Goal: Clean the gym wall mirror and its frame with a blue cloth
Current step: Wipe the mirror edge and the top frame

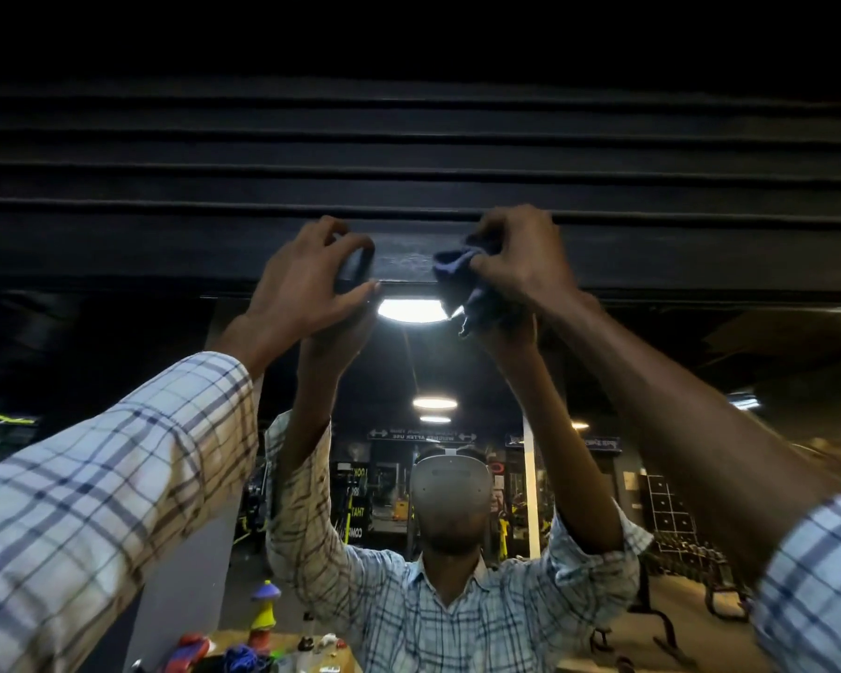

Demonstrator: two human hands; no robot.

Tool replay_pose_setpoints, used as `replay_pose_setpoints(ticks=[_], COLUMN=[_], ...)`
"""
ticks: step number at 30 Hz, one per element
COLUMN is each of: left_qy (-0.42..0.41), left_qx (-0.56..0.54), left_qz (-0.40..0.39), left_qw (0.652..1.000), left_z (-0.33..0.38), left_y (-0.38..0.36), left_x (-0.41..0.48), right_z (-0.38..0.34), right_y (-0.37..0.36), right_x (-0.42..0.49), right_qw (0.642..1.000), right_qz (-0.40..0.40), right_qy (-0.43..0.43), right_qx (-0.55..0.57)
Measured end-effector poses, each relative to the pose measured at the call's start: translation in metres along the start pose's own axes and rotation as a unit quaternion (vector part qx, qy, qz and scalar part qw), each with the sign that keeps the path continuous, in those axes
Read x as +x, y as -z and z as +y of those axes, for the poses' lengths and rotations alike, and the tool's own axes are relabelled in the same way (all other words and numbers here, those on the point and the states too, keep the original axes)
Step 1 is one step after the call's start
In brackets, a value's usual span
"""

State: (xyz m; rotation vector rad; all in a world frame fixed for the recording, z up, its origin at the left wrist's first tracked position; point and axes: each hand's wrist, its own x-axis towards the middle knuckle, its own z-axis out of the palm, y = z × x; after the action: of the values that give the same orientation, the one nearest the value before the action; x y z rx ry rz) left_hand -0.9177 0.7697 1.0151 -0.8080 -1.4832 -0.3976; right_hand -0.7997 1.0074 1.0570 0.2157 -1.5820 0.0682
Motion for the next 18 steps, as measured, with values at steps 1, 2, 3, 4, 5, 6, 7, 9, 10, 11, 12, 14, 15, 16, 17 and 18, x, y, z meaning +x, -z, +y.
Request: replay_pose_setpoints(ticks=[1,2,3,4,5,6,7,9,10,11,12,14,15,16,17,18], left_qy=[0.000,0.002,0.005,0.009,0.011,0.011,0.008,0.001,-0.001,0.000,0.003,0.006,0.006,0.005,0.004,0.002], left_qx=[0.001,0.002,0.001,-0.001,-0.003,-0.005,-0.005,0.001,0.005,0.008,0.008,0.005,0.005,0.006,0.009,0.012], left_qz=[-0.001,-0.001,-0.002,-0.001,-0.001,-0.001,-0.005,-0.009,-0.006,-0.003,-0.001,-0.001,-0.003,-0.006,-0.010,-0.012], left_qw=[1.000,1.000,1.000,1.000,1.000,1.000,1.000,1.000,1.000,1.000,1.000,1.000,1.000,1.000,1.000,1.000], left_z=[-0.009,-0.016,-0.023,-0.029,-0.034,-0.040,-0.046,-0.058,-0.064,-0.070,-0.075,-0.085,-0.090,-0.096,-0.101,-0.106], left_y=[0.002,0.003,0.005,0.007,0.008,0.010,0.011,0.013,0.015,0.016,0.018,0.022,0.023,0.025,0.027,0.028], left_x=[-0.002,-0.004,-0.007,-0.008,-0.010,-0.012,-0.014,-0.018,-0.019,-0.020,-0.022,-0.025,-0.026,-0.028,-0.030,-0.032], right_z=[-0.002,-0.003,-0.006,-0.011,-0.016,-0.022,-0.027,-0.037,-0.039,-0.041,-0.045,-0.056,-0.060,-0.062,-0.065,-0.066], right_y=[-0.001,-0.002,-0.004,-0.009,-0.014,-0.021,-0.026,-0.029,-0.032,-0.035,-0.041,-0.054,-0.060,-0.062,-0.061,-0.059], right_x=[0.004,0.007,0.007,0.005,0.004,0.002,0.001,0.002,0.005,0.006,0.006,0.003,0.003,0.005,0.008,0.011], right_qw=[1.000,0.998,0.995,0.993,0.995,0.998,0.999,0.999,0.999,0.996,0.993,0.995,0.997,0.998,0.999,0.999], right_qz=[0.020,0.062,0.096,0.106,0.090,0.060,0.025,0.005,0.036,0.080,0.111,0.101,0.069,0.040,0.023,0.029], right_qy=[-0.010,-0.027,-0.042,-0.045,-0.031,-0.001,0.024,0.030,0.007,-0.023,-0.041,-0.007,0.021,0.038,0.035,0.018], right_qx=[0.000,0.002,0.002,0.001,0.003,0.009,0.020,0.033,0.033,0.030,0.025,0.022,0.024,0.024,0.025,0.021])
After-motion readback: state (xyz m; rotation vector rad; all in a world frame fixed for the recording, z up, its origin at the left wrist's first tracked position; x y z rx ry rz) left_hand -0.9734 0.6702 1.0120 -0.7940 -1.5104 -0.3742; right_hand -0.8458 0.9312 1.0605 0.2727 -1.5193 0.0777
